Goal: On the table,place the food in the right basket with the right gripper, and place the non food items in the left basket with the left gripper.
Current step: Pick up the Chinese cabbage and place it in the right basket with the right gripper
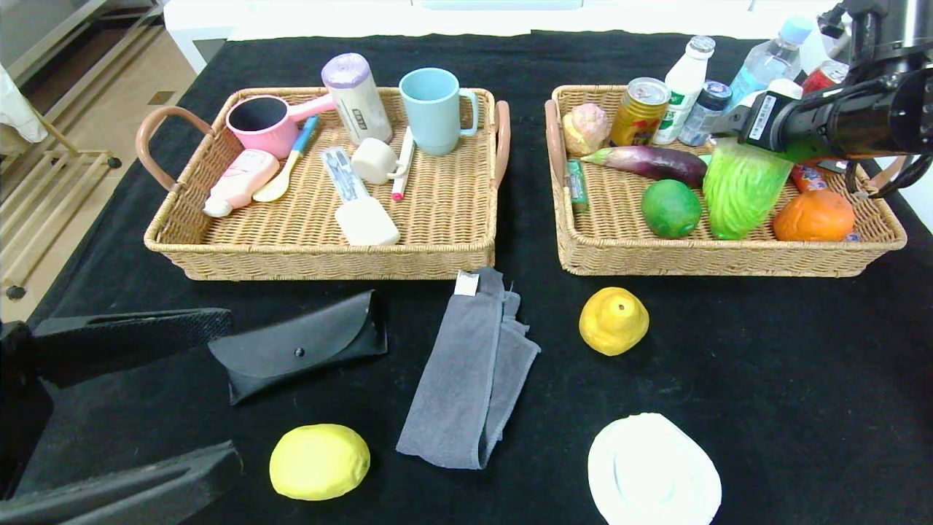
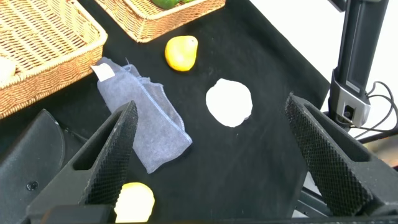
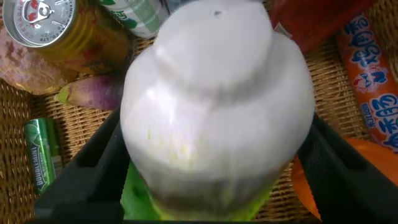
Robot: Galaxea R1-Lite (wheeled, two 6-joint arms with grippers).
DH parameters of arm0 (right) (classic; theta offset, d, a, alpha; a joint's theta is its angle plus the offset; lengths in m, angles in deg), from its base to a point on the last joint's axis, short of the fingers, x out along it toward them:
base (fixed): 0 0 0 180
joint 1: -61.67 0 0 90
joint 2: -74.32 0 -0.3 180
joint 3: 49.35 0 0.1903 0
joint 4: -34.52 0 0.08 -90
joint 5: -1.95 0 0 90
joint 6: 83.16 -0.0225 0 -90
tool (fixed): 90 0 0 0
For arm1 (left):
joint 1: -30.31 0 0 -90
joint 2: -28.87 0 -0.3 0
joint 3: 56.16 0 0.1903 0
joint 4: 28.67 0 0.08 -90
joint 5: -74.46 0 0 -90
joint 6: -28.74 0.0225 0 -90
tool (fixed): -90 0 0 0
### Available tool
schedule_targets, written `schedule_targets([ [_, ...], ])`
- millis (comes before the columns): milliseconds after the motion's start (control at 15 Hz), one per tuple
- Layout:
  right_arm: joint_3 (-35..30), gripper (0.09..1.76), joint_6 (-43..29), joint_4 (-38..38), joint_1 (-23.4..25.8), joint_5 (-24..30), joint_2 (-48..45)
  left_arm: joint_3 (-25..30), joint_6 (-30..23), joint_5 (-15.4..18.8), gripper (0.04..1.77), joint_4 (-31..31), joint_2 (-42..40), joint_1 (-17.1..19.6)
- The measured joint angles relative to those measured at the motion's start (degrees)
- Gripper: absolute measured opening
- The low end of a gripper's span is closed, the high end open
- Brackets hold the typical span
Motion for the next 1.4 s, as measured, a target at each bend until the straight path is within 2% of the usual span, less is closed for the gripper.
schedule_targets([
  [533,-1.04,1.68,0.13,-0.52,-0.83,0.02,-2.65,0.00,0.11,0.02,1.72,0.00,-0.18,0.00],
  [867,-10.23,1.70,0.15,-3.04,-3.28,0.45,-9.13,0.06,0.30,0.02,1.72,0.05,-0.20,0.00],
  [1067,-18.69,1.70,0.11,-3.72,-7.86,0.56,-15.56,0.11,0.30,0.00,1.72,0.06,-0.20,0.00],
  [1400,-33.87,1.70,0.06,-4.41,-21.78,0.22,-26.03,0.11,0.30,0.02,1.72,0.16,-0.20,0.00],
])
